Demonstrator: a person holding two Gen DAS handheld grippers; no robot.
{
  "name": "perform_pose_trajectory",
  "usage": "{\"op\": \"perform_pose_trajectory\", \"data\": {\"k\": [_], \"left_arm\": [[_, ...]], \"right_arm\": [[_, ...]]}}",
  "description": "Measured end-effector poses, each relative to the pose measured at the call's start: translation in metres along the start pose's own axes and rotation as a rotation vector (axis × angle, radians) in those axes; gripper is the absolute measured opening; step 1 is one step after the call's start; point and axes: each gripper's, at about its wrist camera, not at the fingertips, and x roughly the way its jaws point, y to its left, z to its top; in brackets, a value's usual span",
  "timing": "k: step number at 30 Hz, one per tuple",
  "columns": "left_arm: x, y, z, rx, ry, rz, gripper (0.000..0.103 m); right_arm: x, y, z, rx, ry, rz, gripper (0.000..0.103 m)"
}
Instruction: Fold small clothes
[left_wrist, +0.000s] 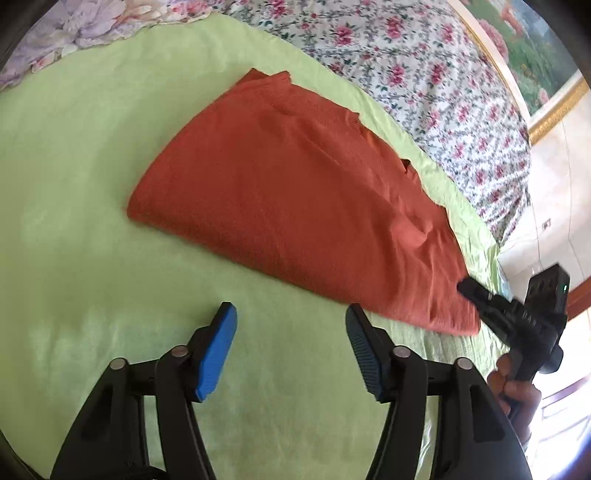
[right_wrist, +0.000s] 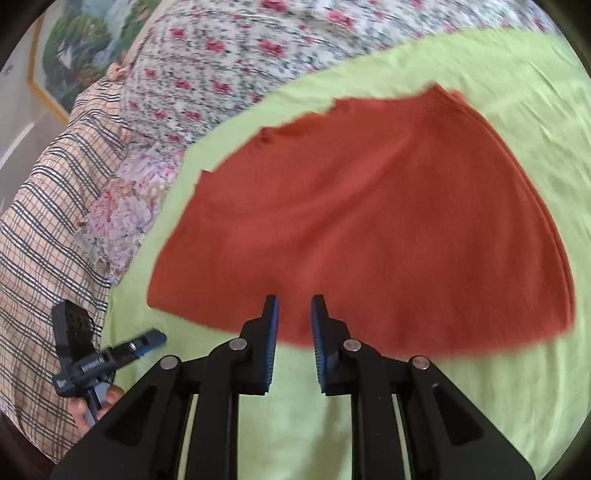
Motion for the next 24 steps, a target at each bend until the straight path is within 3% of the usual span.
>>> {"op": "perform_pose_trajectory", "data": {"k": [4, 8, 10, 12, 15, 18, 21, 24], "left_arm": [[0.009, 0.013, 0.012, -0.087, -0.009, -0.026, 0.069], [0.016, 0.024, 0.026, -0.152, -0.048, -0.053, 0.071], [0.019, 0.029, 0.032, -0.173, -0.073, -0.055, 0.071], [0.022, 0.033, 0.036, -0.183, -0.095, -0.066, 0.071], [0.026, 0.033, 0.041, -0.186, -0.119, -0.064, 0.074], [0.030, 0.029, 0.049, -0.186, -0.140, -0.038, 0.075], [0.034, 0.029, 0.057, -0.202, -0.170, -0.016, 0.075], [0.036, 0.031, 0.064, -0.224, -0.202, 0.026, 0.061]], "right_arm": [[0.037, 0.015, 0.037, -0.038, 0.035, 0.056, 0.019], [0.088, 0.026, 0.073, -0.103, 0.101, 0.051, 0.019], [0.124, 0.027, 0.086, -0.121, 0.188, 0.048, 0.019], [0.155, 0.025, 0.094, -0.145, 0.255, -0.008, 0.019], [0.174, 0.013, 0.121, -0.111, 0.184, -0.038, 0.014], [0.177, -0.002, 0.147, -0.053, 0.072, -0.151, 0.012], [0.174, -0.015, 0.154, 0.039, 0.052, -0.096, 0.012], [0.145, -0.012, 0.144, 0.043, -0.001, -0.071, 0.016]]}}
